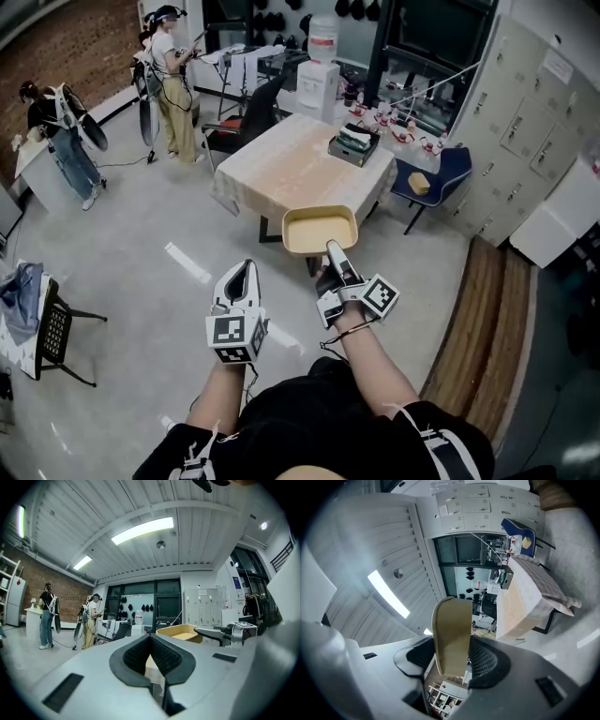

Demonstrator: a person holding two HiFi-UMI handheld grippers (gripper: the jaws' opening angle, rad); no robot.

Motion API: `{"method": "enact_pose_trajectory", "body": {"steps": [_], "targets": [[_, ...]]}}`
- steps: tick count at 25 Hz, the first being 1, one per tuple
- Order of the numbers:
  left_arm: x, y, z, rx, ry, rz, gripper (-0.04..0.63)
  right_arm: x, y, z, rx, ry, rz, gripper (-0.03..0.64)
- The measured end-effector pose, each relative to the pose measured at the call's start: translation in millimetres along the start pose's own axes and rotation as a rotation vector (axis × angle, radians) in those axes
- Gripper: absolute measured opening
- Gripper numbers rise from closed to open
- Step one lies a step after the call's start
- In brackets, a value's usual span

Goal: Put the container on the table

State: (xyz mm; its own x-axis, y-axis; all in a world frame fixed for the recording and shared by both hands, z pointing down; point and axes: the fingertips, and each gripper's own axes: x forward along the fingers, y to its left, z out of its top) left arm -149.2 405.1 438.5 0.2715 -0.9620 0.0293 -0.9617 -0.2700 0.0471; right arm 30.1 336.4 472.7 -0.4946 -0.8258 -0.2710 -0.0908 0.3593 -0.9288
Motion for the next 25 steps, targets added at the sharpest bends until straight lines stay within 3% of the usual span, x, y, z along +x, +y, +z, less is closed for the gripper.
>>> {"method": "enact_pose_trajectory", "body": {"steps": [8,14,20,25], "targets": [[29,20,-8,-0.003,-0.002,-0.009,0.012,31,-20,9,0.000,-0.021,0.018,0.242],[87,39,-18,0.012,-0.007,-0.010,0.012,82,-54,31,0.000,-0.024,0.032,0.242],[185,52,-22,0.021,0.013,-0.001,0.012,157,-99,82,0.019,-0.018,0.037,0.242],[317,70,-12,0.019,0.032,-0.003,0.012,257,-148,150,0.025,-0.003,0.012,0.242]]}}
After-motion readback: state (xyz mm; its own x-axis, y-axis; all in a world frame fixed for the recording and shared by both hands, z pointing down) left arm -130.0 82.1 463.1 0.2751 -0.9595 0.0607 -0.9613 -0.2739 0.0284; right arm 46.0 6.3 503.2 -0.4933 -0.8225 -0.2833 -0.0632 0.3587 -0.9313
